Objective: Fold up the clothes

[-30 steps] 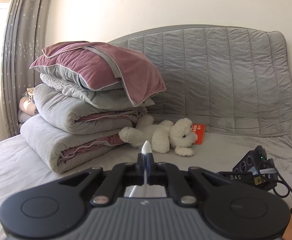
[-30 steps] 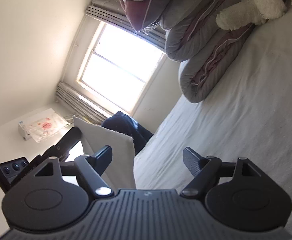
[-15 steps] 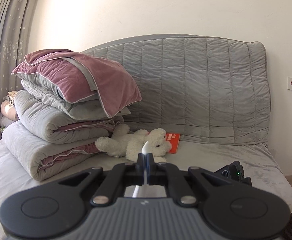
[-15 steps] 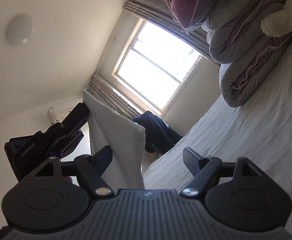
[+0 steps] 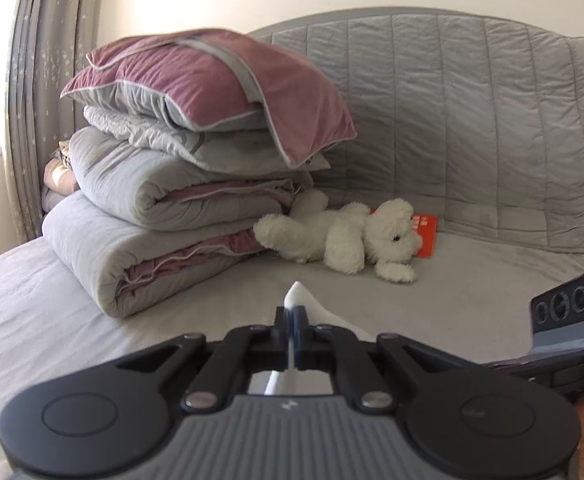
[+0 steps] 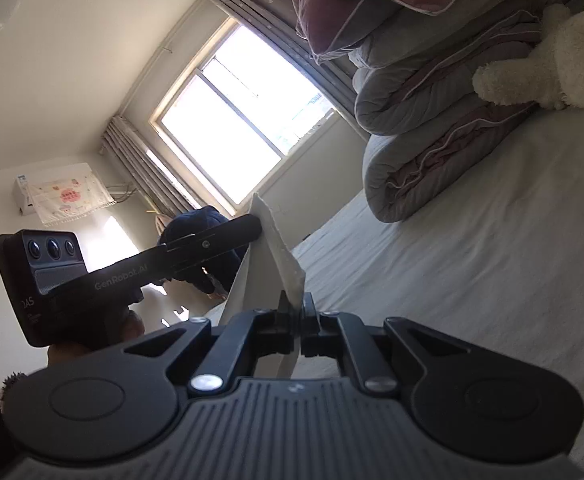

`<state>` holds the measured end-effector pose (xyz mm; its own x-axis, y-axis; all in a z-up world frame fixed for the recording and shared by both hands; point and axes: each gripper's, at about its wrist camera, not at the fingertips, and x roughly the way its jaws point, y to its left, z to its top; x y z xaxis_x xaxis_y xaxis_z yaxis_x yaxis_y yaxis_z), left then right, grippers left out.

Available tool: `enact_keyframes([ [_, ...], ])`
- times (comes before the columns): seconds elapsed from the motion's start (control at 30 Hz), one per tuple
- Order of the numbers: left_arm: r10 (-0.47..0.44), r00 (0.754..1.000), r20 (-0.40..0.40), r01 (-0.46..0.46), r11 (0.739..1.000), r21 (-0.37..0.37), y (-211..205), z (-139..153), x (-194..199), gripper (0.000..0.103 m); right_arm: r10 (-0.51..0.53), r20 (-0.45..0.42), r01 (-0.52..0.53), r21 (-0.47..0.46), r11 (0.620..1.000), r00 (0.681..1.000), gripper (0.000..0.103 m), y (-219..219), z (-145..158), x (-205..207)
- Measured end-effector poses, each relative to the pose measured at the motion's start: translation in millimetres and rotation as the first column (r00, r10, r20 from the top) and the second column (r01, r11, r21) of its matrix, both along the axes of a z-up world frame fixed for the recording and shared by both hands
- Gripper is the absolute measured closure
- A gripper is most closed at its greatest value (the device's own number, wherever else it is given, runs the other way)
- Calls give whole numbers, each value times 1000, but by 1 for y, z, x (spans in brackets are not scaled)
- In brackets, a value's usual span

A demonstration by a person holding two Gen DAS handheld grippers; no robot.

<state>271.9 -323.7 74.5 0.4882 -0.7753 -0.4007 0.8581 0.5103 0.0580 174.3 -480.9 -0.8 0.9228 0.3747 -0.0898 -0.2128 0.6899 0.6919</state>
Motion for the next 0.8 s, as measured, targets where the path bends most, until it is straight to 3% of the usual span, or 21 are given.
enact_keyframes([
  [0.13,5,1000,-21,-3,997,75,-28,-33,13,102,-66,-161,60,-40,997,985,98,-4,-6,10],
  [0.3,-7,999,-41,13,987,158,-53,-69,17,102,-147,-321,123,-94,988,936,98,-11,-23,12],
  [0.53,11,999,-49,1,974,228,-65,-101,21,102,-209,-387,144,-190,971,898,98,-9,-32,11],
  [0.8,32,999,-33,-23,973,228,-73,-108,21,101,-275,-388,171,-282,944,880,98,-8,-30,11],
])
